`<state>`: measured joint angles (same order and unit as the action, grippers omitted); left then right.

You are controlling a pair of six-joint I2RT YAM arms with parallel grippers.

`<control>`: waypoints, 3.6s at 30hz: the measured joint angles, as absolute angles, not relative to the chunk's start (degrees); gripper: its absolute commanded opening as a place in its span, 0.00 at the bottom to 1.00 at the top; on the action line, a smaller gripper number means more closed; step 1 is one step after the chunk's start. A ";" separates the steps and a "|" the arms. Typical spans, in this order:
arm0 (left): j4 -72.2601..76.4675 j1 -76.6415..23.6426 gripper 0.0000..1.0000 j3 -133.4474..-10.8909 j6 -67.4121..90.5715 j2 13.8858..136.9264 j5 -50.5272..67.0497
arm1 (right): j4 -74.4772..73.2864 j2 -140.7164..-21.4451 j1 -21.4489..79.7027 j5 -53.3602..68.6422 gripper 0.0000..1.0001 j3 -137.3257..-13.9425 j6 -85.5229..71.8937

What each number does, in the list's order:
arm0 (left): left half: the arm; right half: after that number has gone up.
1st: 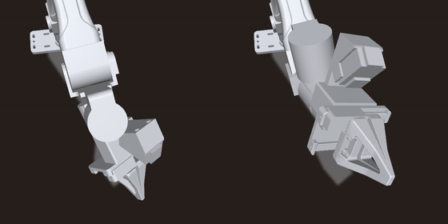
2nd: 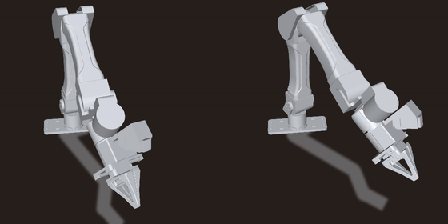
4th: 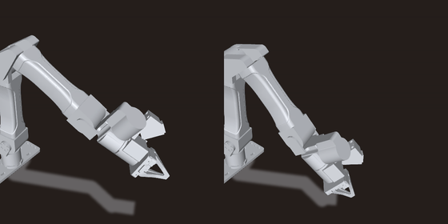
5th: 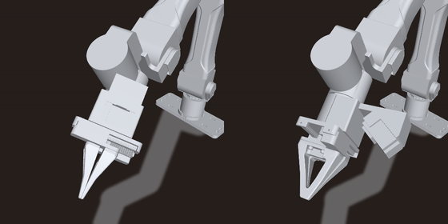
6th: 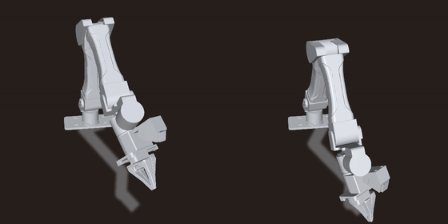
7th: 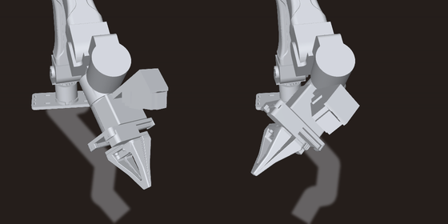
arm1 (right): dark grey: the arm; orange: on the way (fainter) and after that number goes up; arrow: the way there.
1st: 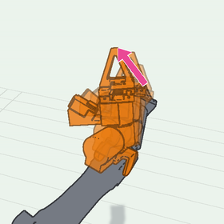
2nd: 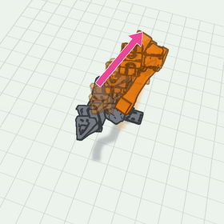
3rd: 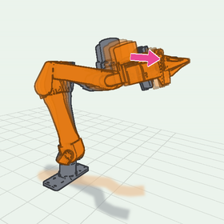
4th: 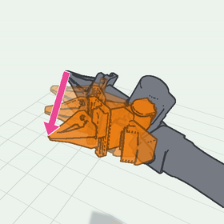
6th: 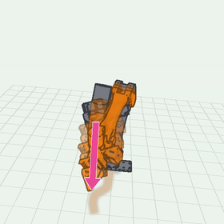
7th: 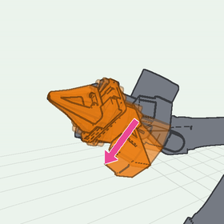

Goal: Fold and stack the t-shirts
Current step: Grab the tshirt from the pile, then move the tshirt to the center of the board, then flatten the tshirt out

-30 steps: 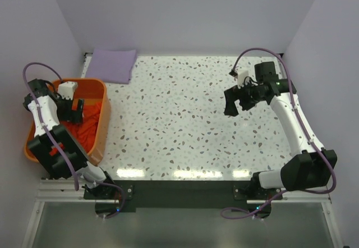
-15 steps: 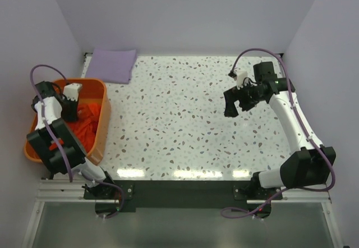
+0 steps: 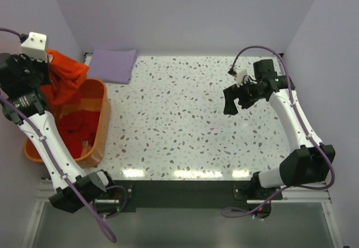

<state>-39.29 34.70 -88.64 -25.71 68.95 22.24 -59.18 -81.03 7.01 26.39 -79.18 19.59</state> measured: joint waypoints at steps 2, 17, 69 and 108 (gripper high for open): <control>-36.99 34.68 0.00 -90.87 -23.00 67.02 24.21 | -59.16 -81.03 7.01 26.46 0.99 -79.18 19.59; -16.10 8.80 0.00 -117.97 7.53 85.43 36.58 | -57.04 -80.95 7.01 25.85 0.99 -79.15 18.02; -16.99 -29.47 0.48 -87.29 13.02 123.50 34.17 | -50.85 -109.93 -0.49 11.70 0.94 -87.92 19.05; -35.64 -19.51 0.00 -81.19 -22.48 98.35 30.02 | -69.78 -83.11 5.15 32.23 0.89 -70.32 34.76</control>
<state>-35.64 -19.51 -81.19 -22.48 98.35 30.02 -69.78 -83.11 5.15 32.23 -70.32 34.76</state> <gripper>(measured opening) 0.035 0.896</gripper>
